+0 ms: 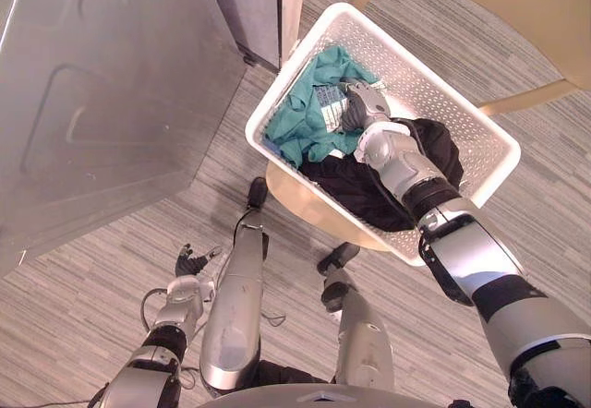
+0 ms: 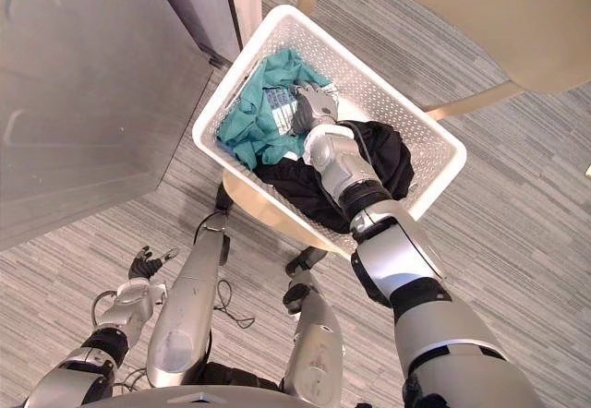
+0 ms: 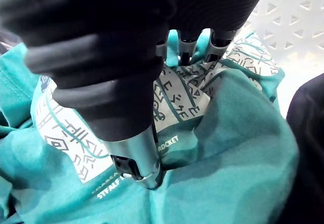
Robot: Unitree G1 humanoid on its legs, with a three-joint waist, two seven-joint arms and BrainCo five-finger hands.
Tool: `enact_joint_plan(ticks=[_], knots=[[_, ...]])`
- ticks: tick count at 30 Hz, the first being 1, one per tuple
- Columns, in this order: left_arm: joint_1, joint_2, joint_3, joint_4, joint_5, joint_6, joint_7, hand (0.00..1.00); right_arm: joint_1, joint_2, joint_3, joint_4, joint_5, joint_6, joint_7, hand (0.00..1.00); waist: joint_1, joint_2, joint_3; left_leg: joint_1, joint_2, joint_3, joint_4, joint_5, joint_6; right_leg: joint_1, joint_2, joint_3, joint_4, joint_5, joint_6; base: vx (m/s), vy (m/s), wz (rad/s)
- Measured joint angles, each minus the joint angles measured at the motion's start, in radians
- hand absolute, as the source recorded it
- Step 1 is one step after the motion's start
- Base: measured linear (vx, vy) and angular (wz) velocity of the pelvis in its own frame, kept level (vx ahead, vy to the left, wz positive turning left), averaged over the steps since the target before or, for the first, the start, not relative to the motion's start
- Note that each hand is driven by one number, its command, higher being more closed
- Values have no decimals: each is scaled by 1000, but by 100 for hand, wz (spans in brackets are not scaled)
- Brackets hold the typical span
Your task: Pick up the laundry basket with both hands and put the clothes into the washing machine.
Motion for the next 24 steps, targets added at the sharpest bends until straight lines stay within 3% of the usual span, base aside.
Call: enact_joint_plan(ticks=[5,10,16,20,24], knots=[[-1,0,-7,0,-10,-1,0,0,0,1,0,14,-37,0,-5,100,-2,5,-3,0,-1,-2,1,0,0,1,0,0,2,0,0,-6,5,0],[-1,-3,-10,0,-128,-13,-1,0,-1,18,-7,29,-37,0,-11,100,-7,8,-5,1,-1,-2,1,2,0,1,-1,0,3,0,0,-6,5,0],[-1,-7,-13,-1,-119,-14,-2,0,29,49,-60,35,-16,3,-18,100,-16,12,-20,7,-2,-1,-3,8,0,6,-4,-1,5,0,0,0,0,0],[-1,-17,-26,-12,-83,-7,-4,0,65,101,-167,65,146,3,-23,100,-18,19,-39,40,-10,7,-36,27,2,16,-21,2,18,-3,3,-7,3,2],[-2,-43,-31,-24,-82,-7,-5,0,128,192,-376,59,483,-21,-60,100,-25,29,-58,67,-18,9,-69,45,2,19,-37,1,49,-18,-2,-71,18,6]])
